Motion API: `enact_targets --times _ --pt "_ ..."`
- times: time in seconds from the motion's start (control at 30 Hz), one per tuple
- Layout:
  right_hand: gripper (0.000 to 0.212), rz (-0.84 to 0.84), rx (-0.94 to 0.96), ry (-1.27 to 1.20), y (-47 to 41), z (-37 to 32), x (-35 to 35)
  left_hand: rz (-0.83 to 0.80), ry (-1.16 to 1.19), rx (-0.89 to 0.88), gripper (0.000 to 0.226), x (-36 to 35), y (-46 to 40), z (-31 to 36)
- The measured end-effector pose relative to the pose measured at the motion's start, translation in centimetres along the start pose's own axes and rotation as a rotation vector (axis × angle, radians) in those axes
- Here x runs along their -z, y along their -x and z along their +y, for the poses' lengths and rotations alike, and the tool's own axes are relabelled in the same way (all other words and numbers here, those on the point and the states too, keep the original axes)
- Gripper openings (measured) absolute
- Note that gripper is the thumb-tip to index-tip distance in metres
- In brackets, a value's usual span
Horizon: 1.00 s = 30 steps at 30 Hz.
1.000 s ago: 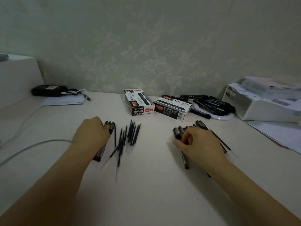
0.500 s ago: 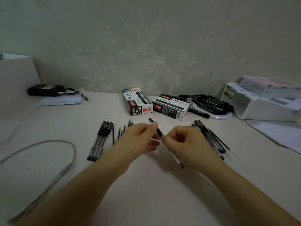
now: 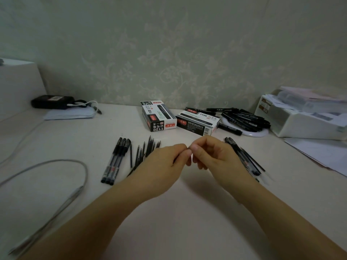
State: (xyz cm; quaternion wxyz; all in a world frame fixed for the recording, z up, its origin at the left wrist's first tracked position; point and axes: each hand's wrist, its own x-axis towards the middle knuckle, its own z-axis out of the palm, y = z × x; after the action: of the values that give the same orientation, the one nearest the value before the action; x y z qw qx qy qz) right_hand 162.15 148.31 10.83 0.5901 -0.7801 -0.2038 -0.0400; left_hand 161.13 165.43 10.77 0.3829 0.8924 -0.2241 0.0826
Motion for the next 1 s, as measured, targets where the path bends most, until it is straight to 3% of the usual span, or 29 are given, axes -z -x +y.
enact_targets --times 0.1,0.3,0.47,0.53,0.6,0.73,1.0 --pt "0.034 -0.009 0.025 -0.066 -0.1 -0.2 0.2 0.007 -0.056 -0.065 0.026 0.5 -0.2 -0.4" --pt "0.026 0.059 0.044 -0.113 0.1 -0.6 0.5 0.091 -0.041 -0.142 0.028 0.5 -0.6 -0.5" --pt "0.010 0.194 -0.005 -0.090 -0.3 0.1 1.0 0.112 -0.089 -0.003 0.027 -0.4 -0.3 -1.1" --pt "0.006 0.251 -0.034 0.012 -0.5 0.6 1.4 0.118 -0.050 0.067 0.019 -0.4 -0.3 -1.7" --pt "0.004 0.237 -0.036 0.267 -0.4 1.1 1.6 0.112 -0.040 0.087 0.011 -0.4 -0.4 -2.1" --pt "0.009 0.024 -0.041 0.685 0.2 1.7 1.3 0.085 -0.122 0.046 0.003 -0.4 -0.5 -2.4" --pt "0.017 -0.037 -0.041 0.719 0.1 1.9 1.7 0.082 -0.216 -0.025 0.008 -0.2 -0.5 -2.3"
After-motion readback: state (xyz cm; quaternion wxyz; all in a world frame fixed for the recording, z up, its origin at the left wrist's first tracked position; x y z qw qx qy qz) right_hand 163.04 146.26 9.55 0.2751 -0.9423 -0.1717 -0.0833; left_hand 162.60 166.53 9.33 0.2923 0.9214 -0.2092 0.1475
